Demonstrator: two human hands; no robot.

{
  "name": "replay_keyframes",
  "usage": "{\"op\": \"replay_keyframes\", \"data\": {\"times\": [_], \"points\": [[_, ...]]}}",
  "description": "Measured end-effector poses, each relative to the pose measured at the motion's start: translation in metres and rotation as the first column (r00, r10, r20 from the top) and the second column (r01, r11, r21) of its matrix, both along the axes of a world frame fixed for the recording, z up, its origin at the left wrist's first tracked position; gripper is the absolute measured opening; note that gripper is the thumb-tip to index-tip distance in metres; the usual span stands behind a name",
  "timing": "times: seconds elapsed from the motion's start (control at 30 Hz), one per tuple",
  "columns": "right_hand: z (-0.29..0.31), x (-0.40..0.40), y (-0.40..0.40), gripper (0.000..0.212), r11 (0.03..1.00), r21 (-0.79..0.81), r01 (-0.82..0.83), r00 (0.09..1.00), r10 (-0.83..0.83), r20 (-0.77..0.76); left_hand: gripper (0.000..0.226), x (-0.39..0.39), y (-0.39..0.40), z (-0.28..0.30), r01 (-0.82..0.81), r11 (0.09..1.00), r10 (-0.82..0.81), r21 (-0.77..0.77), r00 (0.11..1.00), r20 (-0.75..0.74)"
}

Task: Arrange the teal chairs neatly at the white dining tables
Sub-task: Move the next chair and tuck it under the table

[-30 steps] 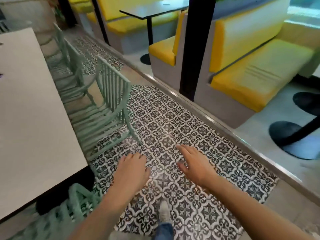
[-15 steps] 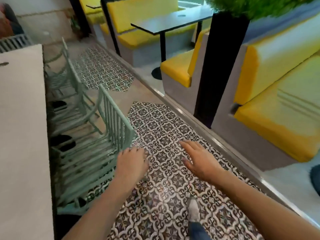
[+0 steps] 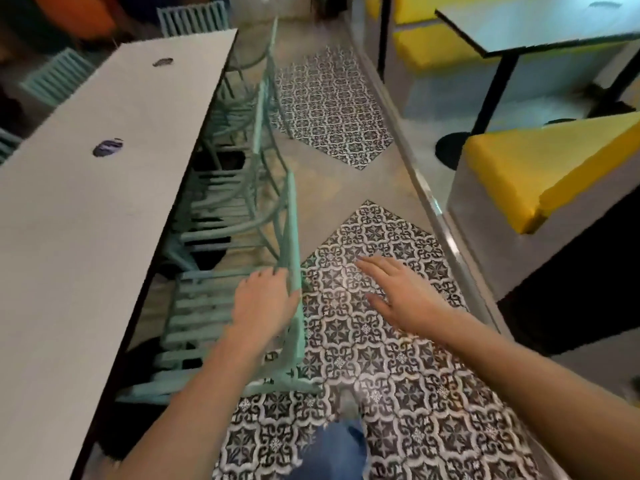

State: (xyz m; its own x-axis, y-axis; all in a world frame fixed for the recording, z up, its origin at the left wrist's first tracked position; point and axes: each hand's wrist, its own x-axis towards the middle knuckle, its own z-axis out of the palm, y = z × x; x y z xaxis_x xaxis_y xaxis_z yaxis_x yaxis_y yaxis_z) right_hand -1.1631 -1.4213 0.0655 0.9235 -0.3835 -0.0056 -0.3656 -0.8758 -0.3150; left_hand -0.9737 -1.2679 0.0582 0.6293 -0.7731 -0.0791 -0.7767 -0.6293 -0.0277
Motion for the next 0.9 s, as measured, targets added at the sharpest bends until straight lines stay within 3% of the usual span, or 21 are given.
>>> {"op": "replay_keyframes", "data": {"times": [0.17,0.37,0.43,0.53,0.67,0.73,0.83,0.9], "points": [[-0.026,0.098,-0.071,0.065,0.985,0.002,-0.17,0.984,0.17,-0.054,0.05,0.049,-0.042,-0.036,-0.164,0.985,0.168,0.052,0.982,-0.083],[-0.045,0.198,-0.119,0.065,0.889,0.022,-0.458,0.878,0.456,-0.144,0.055,0.084,-0.058,-0.055,-0.254,0.953,0.282,0.167,0.942,-0.181],[-0.055,0.228,-0.132,0.066,0.829,0.021,-0.559,0.812,0.553,-0.186,0.06,0.089,-0.056,-0.064,-0.292,0.935,0.35,0.203,0.857,-0.379],[-0.075,0.273,-0.151,0.064,0.691,0.047,-0.721,0.672,0.715,-0.193,0.061,0.084,-0.059,-0.071,-0.425,0.878,0.462,0.219,0.637,-0.617],[-0.096,0.319,-0.175,0.057,0.491,0.105,-0.865,0.454,0.854,-0.254,0.054,0.056,-0.069,-0.078,-0.58,0.78,0.573,0.235,0.51,-0.642],[-0.102,0.328,-0.187,0.054,0.457,0.081,-0.886,0.427,0.871,-0.243,0.045,0.041,-0.072,-0.082,-0.643,0.717,0.63,0.269,0.433,-0.645],[-0.108,0.344,-0.198,0.048,0.396,0.05,-0.917,0.376,0.9,-0.221,0.049,0.025,-0.083,-0.091,-0.759,0.595,0.696,0.263,0.323,-0.641],[-0.108,0.354,-0.197,0.055,0.383,0.019,-0.923,0.363,0.888,-0.283,0.053,0.02,-0.088,-0.094,-0.797,0.548,0.728,0.256,0.303,-0.614]]}}
